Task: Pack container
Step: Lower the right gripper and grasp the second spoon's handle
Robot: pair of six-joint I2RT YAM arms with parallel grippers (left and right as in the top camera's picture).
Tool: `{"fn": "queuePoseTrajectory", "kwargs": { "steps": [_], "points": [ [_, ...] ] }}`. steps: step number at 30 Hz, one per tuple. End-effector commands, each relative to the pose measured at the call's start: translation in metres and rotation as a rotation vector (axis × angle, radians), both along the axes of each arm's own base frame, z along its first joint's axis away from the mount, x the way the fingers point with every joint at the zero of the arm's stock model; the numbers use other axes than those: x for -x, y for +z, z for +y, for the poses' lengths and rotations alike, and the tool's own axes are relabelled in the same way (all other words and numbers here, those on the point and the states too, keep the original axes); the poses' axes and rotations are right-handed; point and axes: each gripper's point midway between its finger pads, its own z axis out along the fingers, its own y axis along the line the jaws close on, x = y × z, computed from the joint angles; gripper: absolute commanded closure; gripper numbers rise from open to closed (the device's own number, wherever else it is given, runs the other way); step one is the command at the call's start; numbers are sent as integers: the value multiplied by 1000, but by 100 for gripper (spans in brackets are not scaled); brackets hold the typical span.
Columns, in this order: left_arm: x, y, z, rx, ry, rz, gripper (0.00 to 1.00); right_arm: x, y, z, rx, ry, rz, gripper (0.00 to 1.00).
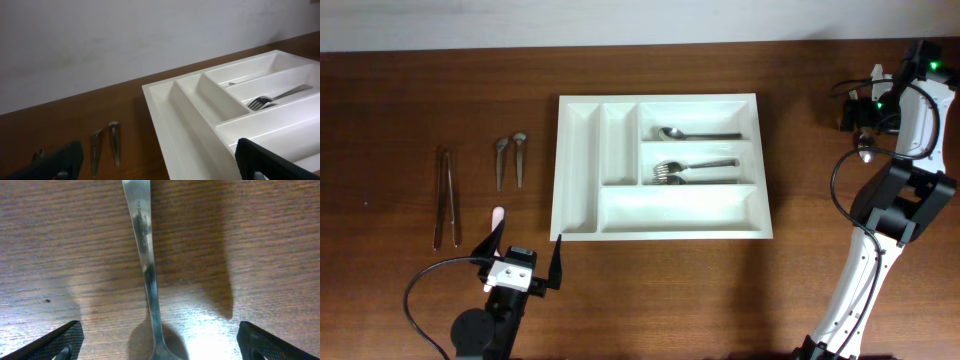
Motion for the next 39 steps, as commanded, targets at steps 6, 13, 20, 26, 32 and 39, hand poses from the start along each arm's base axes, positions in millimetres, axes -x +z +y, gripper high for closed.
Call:
{"fn": "queuePoseTrajectory", "kwargs": {
  "steps": [6, 13, 20, 26, 32, 39],
  "points": [
    [0, -1, -1, 5, -4, 2, 1, 0, -11, 6, -24, 12, 8, 1],
    [0, -1, -1, 5, -4, 2, 1, -2, -14, 3, -13, 10, 3, 1],
    [0, -1, -1, 5, -4, 2, 1, 3, -24, 4, -16, 9, 26, 1],
    [0, -1, -1, 5, -4, 2, 1, 1, -23, 2, -6, 11, 20, 1],
    [0, -1, -1, 5, -4, 2, 1, 1, -23, -8, 50, 8, 29, 7],
    [0, -1, -1, 5, -4, 2, 1, 1, -23, -8, 52, 19, 28, 34]
  ]
}}
